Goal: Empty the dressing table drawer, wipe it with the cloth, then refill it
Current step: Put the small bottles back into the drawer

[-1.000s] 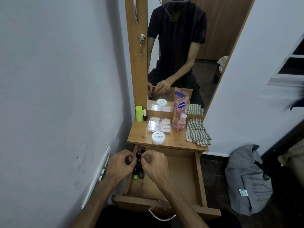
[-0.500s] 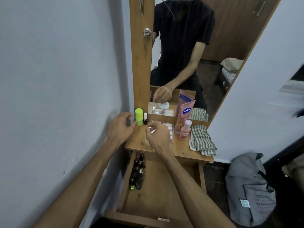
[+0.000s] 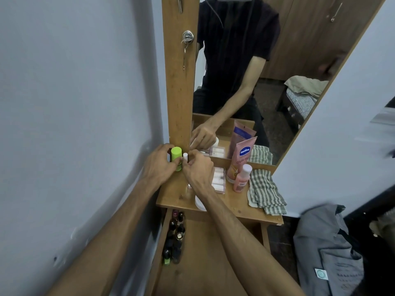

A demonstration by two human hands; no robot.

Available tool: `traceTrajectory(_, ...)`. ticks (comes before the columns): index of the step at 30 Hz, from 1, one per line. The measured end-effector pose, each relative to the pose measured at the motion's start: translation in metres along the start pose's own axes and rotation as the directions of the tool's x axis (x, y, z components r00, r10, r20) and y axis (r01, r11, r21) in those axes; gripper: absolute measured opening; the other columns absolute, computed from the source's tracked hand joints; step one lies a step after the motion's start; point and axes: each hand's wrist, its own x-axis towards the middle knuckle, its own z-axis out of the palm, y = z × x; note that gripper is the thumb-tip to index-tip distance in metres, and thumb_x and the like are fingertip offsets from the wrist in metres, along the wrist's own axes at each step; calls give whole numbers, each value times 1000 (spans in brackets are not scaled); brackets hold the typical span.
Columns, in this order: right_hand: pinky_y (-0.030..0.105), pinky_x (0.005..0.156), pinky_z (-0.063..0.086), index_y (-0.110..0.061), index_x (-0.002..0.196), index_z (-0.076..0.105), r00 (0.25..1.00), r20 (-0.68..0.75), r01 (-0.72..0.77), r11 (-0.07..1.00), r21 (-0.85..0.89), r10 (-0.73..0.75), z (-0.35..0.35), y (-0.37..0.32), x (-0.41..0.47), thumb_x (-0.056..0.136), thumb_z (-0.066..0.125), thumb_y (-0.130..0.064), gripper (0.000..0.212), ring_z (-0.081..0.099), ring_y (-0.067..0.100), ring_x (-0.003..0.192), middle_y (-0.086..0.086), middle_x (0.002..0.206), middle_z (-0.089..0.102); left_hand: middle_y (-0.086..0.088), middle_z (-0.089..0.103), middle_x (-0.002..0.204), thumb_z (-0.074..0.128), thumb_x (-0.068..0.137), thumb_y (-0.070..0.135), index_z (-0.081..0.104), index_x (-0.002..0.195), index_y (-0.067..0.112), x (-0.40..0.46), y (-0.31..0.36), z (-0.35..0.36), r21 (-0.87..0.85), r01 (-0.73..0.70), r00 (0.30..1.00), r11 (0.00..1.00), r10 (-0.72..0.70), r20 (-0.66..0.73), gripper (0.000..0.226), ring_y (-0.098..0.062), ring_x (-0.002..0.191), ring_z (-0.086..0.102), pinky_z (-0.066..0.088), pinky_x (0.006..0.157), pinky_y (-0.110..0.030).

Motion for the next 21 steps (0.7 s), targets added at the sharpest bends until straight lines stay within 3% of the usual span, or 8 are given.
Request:
traceTrajectory(6, 32, 69, 50, -26, 100, 70, 1000, 5, -17, 999, 29, 17, 3, -1, 1, 92, 65, -37, 15, 68, 21, 82, -3, 82, 73, 4, 69, 109, 76, 87, 41, 65, 118, 22, -9, -4, -7, -28, -2, 999, 1000, 1, -34, 38, -11, 89, 58, 47, 70, -24)
traceTrajectory(10, 29, 64, 50, -23, 95, 72, 1000, -13, -21, 995, 102, 22, -8, -3, -11, 89, 69, -34, 13, 66, 13, 70, -6, 72, 71, 10, 65, 100, 79, 83, 40, 65, 108, 26, -27, -5, -20, -65, -24, 999, 998, 21, -49, 32, -4, 81, 55, 45, 64, -23)
traceTrajectory(15, 30, 65, 52, -25, 86, 74, 998, -59, -2, 978, 208, 14, -32, -5, -45, 78, 65, -42, 21, 65, 6, 73, -14, 75, 71, 15, 65, 89, 78, 73, 46, 63, 94, 33, -58, -1, -37, -187, -45, 996, 981, 29, -84, 28, -5, 74, 59, 52, 60, -29)
traceTrajectory(21, 26, 62, 51, -28, 81, 72, 998, -51, -15, 964, 267, 30, -58, 4, -107, 76, 69, -39, 12, 64, 3, 66, -13, 78, 70, 17, 64, 82, 76, 66, 46, 61, 87, 36, -112, 8, -48, -285, -70, 994, 956, 43, -99, 28, -9, 67, 61, 46, 53, -15)
